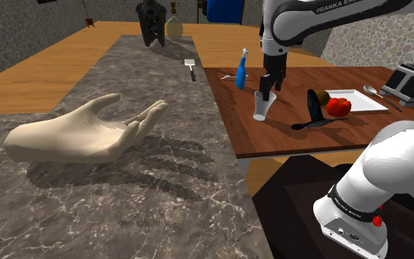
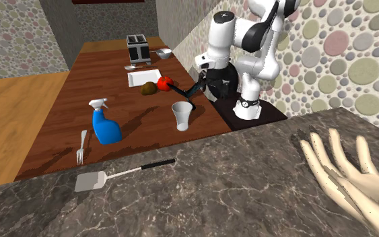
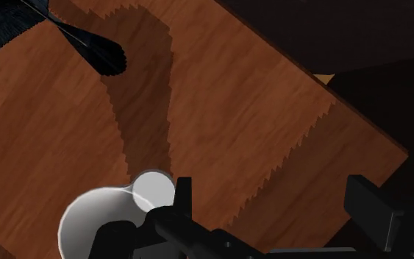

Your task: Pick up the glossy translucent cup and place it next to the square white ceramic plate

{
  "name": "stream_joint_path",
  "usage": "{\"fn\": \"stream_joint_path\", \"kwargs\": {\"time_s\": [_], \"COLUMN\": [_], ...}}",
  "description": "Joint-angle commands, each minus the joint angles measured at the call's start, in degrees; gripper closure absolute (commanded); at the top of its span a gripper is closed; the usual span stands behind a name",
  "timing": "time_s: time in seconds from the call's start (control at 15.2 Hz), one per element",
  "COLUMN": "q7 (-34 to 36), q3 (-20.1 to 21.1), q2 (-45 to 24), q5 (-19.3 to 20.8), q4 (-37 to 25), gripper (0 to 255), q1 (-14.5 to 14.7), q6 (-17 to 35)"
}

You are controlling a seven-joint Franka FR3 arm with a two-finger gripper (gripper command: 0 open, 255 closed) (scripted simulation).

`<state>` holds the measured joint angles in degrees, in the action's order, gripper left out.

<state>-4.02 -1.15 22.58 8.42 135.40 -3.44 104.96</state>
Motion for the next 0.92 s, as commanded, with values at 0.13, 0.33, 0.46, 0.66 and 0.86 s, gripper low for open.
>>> {"fn": "stream_joint_path", "kwargs": {"time_s": [0.13,0.33,0.46,0.66,0.86], "q7": [2.9,5.21,6.81,7.52,7.76], "q3": [0.19,0.03,-0.2,-0.57,-0.9], "q2": [-7.55,-13.52,-17.51,-19.4,-20.23], "q5": [3.83,6.95,9.08,10.13,10.62], "q4": [-2.75,-5.59,-7.86,-7.72,-6.31], "gripper": [0,0,0,0,0], "q1": [-1.5,-2.59,-3.24,-3.62,-3.93], "q6": [5.15,8.42,10.22,12.3,14.59]}}
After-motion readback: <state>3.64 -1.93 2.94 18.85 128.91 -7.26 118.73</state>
